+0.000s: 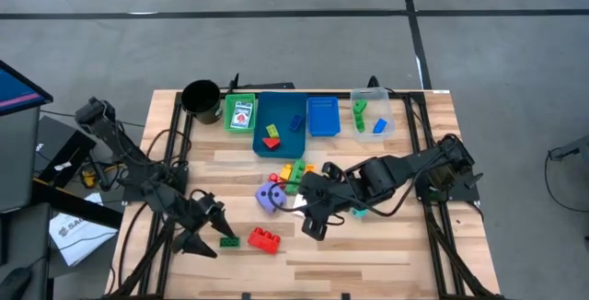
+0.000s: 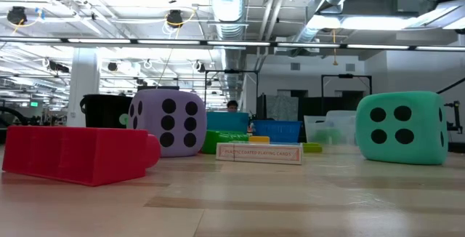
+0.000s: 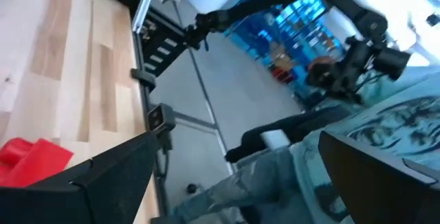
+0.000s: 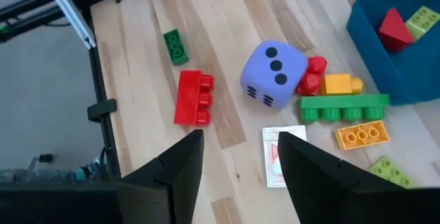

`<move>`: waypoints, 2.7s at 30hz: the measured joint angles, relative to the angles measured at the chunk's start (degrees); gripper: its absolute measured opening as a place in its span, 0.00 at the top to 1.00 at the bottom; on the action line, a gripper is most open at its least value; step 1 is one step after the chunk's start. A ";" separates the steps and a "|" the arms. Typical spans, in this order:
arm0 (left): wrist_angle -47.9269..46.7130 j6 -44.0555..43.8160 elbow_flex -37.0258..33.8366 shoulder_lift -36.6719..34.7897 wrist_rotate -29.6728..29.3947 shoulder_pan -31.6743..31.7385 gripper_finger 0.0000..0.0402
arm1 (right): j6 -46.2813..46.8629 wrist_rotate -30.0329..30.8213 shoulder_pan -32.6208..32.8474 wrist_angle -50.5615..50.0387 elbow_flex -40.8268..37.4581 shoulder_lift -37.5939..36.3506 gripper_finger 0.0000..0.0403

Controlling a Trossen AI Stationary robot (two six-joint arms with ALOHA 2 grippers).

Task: Pick & Place Toys
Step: Put the small dark green game piece into the dark blue bin

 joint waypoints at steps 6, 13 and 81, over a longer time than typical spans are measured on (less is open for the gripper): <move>-12.77 0.16 0.13 -0.14 3.75 -0.02 0.01 | 2.77 0.00 -0.77 0.03 0.00 0.00 0.54; -25.71 0.15 0.09 5.69 3.56 -0.01 0.01 | 3.82 0.02 -0.75 0.09 0.00 0.00 0.54; -29.54 -2.25 0.07 28.28 -2.04 0.07 0.64 | 3.82 0.08 -0.56 -0.45 0.02 0.00 0.54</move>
